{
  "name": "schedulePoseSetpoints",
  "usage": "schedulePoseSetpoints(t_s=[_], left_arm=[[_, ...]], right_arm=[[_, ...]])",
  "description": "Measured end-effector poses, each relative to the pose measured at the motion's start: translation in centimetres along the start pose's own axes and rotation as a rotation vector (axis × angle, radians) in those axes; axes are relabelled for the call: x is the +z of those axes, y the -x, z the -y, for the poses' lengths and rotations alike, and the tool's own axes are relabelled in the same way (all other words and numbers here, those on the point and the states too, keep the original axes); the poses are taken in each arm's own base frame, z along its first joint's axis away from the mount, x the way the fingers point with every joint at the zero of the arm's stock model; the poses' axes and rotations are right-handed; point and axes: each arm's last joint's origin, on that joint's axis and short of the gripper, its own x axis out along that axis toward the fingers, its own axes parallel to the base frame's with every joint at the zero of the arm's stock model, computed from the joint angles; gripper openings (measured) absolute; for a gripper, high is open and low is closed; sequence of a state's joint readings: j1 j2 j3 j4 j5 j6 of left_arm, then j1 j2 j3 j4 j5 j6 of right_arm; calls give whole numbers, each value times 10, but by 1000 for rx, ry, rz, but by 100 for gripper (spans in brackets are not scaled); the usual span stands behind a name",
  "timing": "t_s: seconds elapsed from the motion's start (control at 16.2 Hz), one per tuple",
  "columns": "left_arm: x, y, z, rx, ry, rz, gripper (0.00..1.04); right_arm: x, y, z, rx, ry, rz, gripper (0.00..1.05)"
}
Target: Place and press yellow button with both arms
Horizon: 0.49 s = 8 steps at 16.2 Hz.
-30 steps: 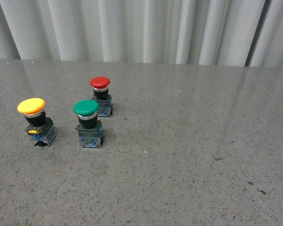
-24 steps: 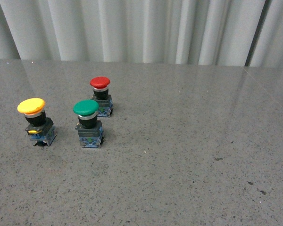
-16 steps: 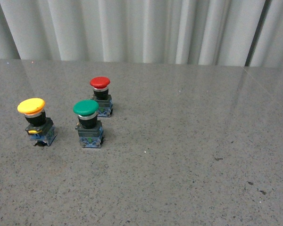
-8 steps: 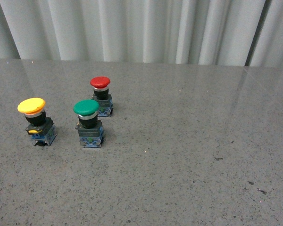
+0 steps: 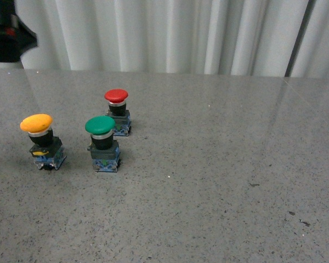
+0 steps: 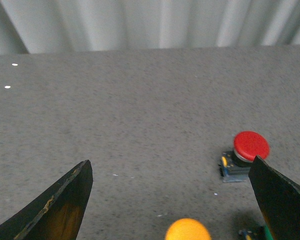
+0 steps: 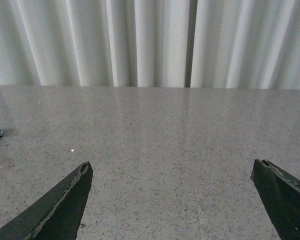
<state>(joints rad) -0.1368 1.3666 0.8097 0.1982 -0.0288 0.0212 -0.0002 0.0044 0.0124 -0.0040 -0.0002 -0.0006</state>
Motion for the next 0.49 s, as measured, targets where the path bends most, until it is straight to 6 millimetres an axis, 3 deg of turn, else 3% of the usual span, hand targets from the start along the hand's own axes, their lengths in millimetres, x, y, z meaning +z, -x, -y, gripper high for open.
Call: schedulePoseSetpoints(t_s=[0.25, 0.49], left_arm=[[-27, -22, 28, -13, 3, -129, 98], [-48, -26, 27, 59, 37, -172, 98]], right_arm=[[0, 0, 0, 0, 0, 0, 98], [0, 0, 0, 0, 0, 0, 98]])
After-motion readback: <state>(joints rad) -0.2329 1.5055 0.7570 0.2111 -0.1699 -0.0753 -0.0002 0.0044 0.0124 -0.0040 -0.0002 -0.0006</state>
